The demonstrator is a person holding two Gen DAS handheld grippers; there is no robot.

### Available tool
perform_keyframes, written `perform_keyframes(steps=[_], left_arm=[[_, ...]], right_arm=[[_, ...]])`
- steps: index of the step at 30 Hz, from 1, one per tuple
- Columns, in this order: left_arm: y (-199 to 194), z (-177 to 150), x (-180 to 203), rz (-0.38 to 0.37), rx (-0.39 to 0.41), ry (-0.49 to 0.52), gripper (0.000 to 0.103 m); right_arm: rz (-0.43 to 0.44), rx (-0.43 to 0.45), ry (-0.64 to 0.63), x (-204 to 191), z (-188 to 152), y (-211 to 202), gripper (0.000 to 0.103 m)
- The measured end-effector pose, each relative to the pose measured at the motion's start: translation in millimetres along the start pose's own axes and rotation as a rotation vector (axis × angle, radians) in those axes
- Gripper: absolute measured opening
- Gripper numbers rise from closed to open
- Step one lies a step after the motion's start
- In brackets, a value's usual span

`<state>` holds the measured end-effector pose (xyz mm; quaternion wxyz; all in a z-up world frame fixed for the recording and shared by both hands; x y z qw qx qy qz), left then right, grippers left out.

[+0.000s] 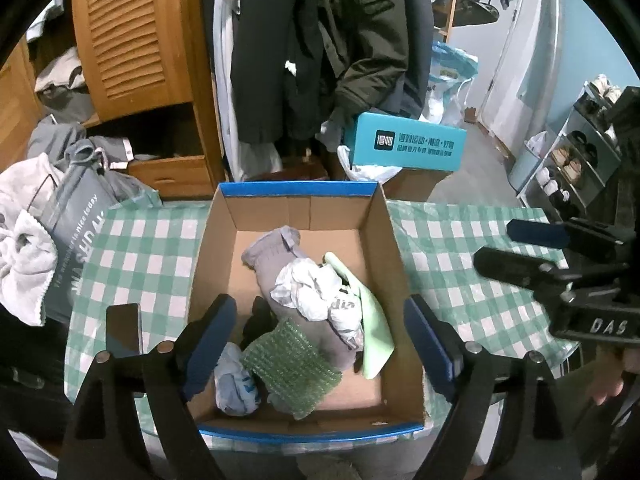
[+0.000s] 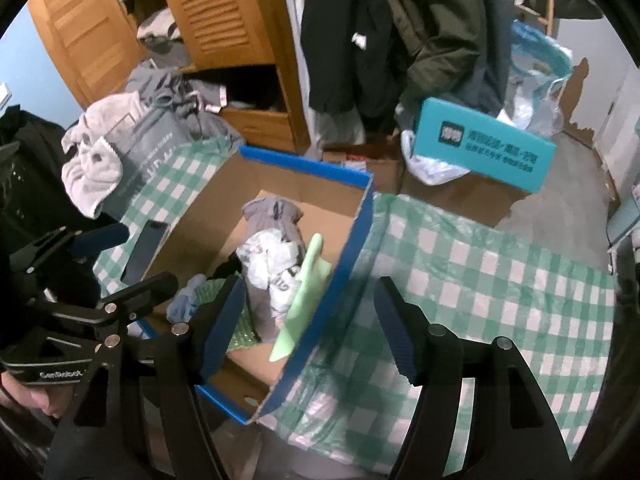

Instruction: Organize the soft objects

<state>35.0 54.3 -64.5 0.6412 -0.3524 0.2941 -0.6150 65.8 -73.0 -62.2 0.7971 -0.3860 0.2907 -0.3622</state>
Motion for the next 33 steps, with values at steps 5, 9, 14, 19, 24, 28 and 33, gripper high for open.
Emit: perform_keyframes(steps=[5,9,14,19,24,28,33], left_arm=[[-5,3,4,0.010,0.021,-0.017,0.087],[-10,8,11,0.015,0.043,-0.020,0.087],[-18,13,16,0.056,0.076,-0.002,0.087],[-26,20,17,0.079,0.109,-0.001,0.087],[-27,22,23,0.096,0.108,0.012,0.087],[-27,23,23,0.091,0.110,0.007,0.087],[-30,24,25,0.098,0.123,0.011,0.087]], right_arm=[[-0.030,0.058,0.002,12,6,-23,0.067],[-0.076,0.106,-0.025,19,9,-37,0.068],[-0.102,0.143,-0.050,24,9,-46,0.068],[-0.088,0.163,-0.004,37,8,-53,0.068],[-0.083,0.153,0.017,45,4,-54,0.068],[-0.080,0.141,0.016,44,0,-53,0.068],[-0.077,0.139,-0.002,40,-2,-53,0.068]])
Point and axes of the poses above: each gripper's, at about its wrist camera, not at the fingertips, and y roughly the way its jaws point, x to its right, z to its top, the point moved 10 cm from there along y, roughly the way its jaws point, and after that the axes turned 2 degrees about y, right-handed, at the moved point
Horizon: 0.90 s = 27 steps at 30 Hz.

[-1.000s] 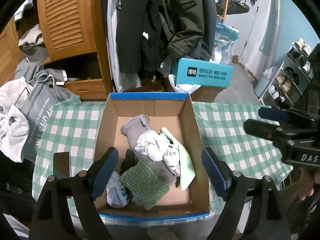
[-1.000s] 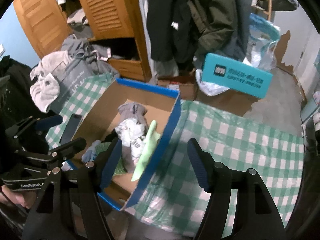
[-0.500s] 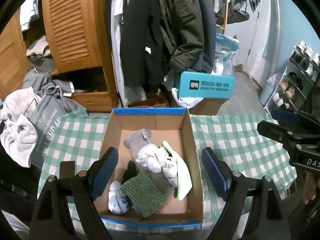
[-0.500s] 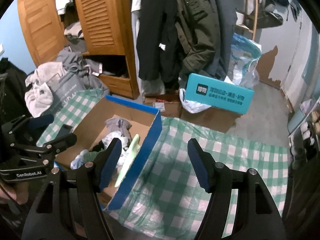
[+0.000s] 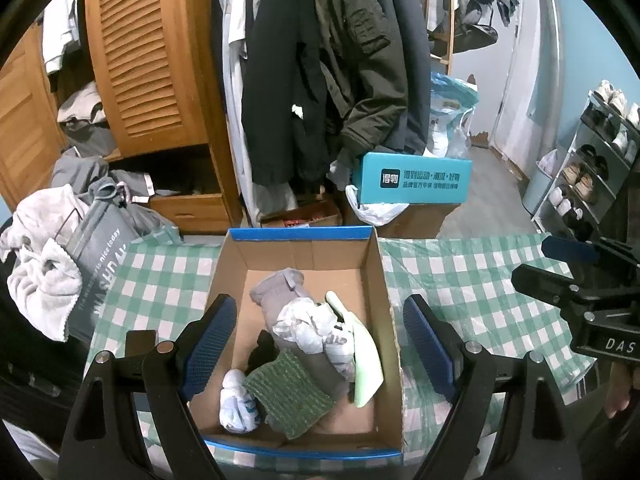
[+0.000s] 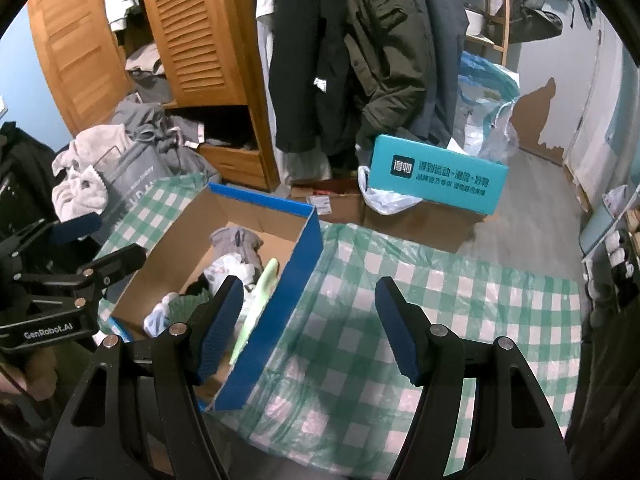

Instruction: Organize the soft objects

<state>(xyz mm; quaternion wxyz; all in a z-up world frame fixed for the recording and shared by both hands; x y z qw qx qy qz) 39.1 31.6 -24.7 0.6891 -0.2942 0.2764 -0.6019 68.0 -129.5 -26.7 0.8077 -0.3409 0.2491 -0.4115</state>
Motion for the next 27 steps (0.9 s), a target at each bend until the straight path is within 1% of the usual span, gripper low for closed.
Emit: perform_keyframes(steps=[10,27], left_arm=[[3,-4,3,0.020,-0.022,0.018,0.087],[6,-13,9,0.012,-0.058,0.036,0.087]], right_arm=[[-0.006,-0.003,-0.003,-1,0,-1,0.068],[-0.005,-0.003,-0.003,-1,0,-1,0.068]])
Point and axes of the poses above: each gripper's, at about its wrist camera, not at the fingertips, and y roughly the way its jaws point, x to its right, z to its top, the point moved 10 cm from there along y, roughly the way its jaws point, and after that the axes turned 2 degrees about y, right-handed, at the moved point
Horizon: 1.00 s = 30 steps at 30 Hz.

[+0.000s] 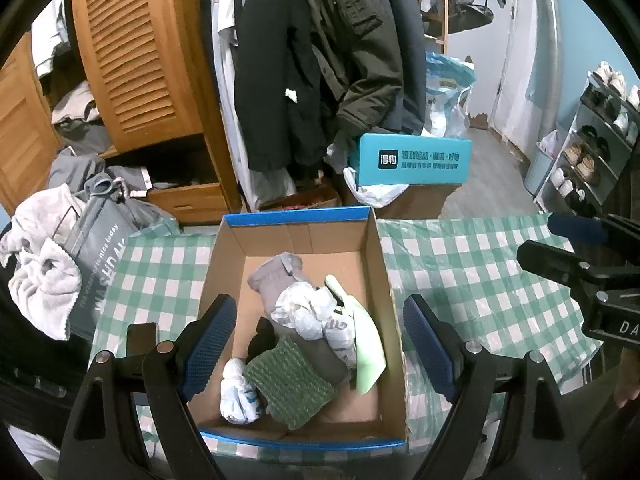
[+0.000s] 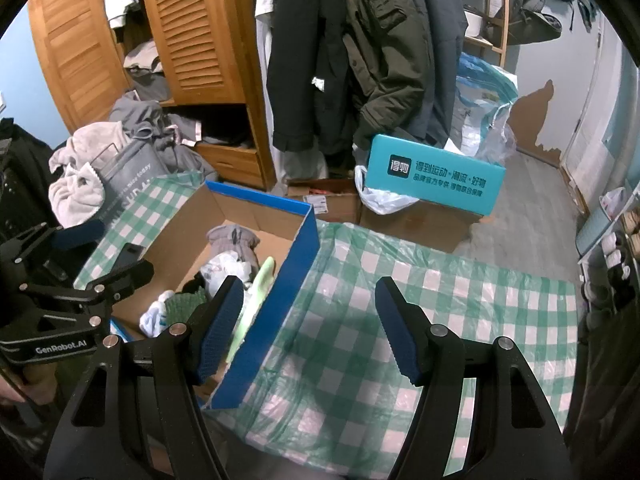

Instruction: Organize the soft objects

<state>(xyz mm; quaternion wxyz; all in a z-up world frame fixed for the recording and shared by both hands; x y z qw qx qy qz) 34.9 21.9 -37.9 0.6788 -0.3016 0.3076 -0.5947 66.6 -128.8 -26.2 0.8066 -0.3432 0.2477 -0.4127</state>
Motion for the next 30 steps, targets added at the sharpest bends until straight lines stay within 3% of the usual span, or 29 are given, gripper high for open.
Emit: perform_keyframes(steps=[30], left_arm=[[4.1,-6.9,2.9,-0.014,-0.024,0.000,0.087]], right_arm=[[0.000,-0.002,-0.004,1.7,-0.7,-0.5,0.068]])
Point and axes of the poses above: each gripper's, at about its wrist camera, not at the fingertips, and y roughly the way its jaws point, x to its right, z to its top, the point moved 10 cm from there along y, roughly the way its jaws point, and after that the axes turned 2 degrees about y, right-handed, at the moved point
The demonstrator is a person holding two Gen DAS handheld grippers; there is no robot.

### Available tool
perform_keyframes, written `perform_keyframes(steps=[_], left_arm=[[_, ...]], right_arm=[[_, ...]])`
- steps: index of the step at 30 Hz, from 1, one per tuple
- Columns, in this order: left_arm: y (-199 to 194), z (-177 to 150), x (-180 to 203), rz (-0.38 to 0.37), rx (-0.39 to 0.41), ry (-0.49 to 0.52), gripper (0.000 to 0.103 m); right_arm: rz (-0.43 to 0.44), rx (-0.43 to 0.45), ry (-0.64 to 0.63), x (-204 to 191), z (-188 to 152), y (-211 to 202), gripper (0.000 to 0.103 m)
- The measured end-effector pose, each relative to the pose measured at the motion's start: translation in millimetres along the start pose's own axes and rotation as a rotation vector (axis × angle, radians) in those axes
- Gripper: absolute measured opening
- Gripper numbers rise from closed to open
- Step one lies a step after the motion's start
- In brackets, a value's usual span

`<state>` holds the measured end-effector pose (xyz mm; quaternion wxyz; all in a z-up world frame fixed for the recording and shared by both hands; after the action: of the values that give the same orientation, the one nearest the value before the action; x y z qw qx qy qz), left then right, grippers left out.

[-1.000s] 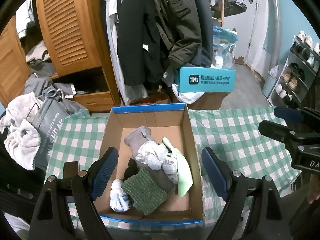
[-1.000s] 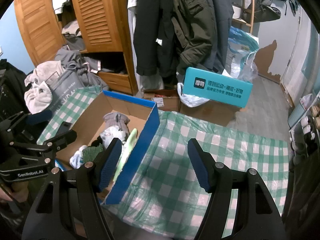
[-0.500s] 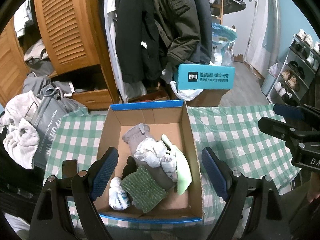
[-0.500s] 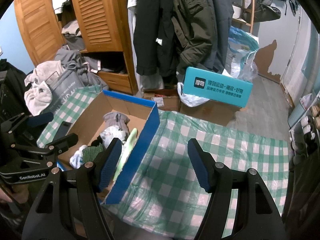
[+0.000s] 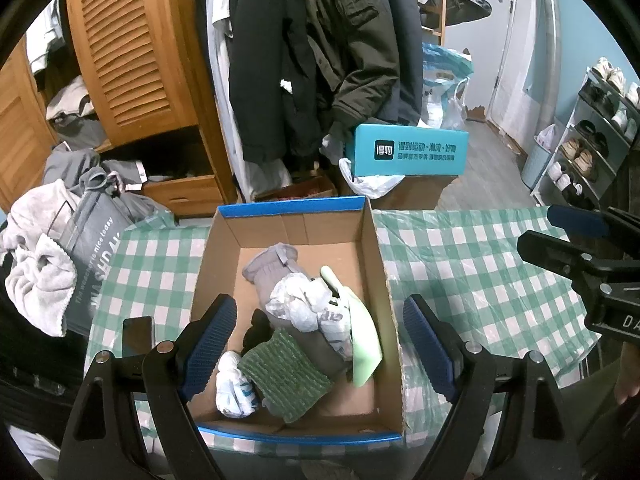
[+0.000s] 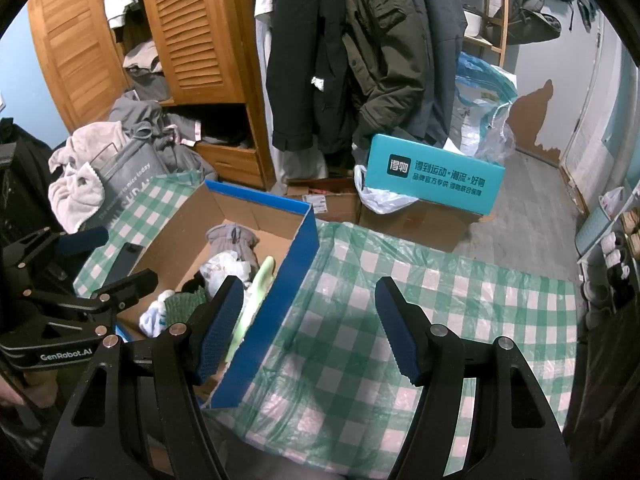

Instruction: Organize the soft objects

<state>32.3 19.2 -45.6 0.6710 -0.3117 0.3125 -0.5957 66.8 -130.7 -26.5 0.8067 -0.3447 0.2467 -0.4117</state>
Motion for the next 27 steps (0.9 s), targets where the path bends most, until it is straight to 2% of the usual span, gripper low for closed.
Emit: perform_keyframes(steps=[27], left_arm=[[2.8,-6.8,2.0,-0.010,-0.014,-0.003,0.087]], right_arm=[[0.000,-0.001,-0.001,1.7,-0.3,-0.1,0.068]])
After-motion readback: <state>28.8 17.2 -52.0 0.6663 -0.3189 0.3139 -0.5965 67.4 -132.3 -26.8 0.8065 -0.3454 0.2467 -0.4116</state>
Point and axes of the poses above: each gripper's, at about its wrist camera, not at the fingertips, and y roughly the way its jaws point, x to its right, z to its top, the point moved 10 cm from there along y, roughly the way its jaws point, and after that the axes turned 2 degrees about y, right-handed, at the moved point
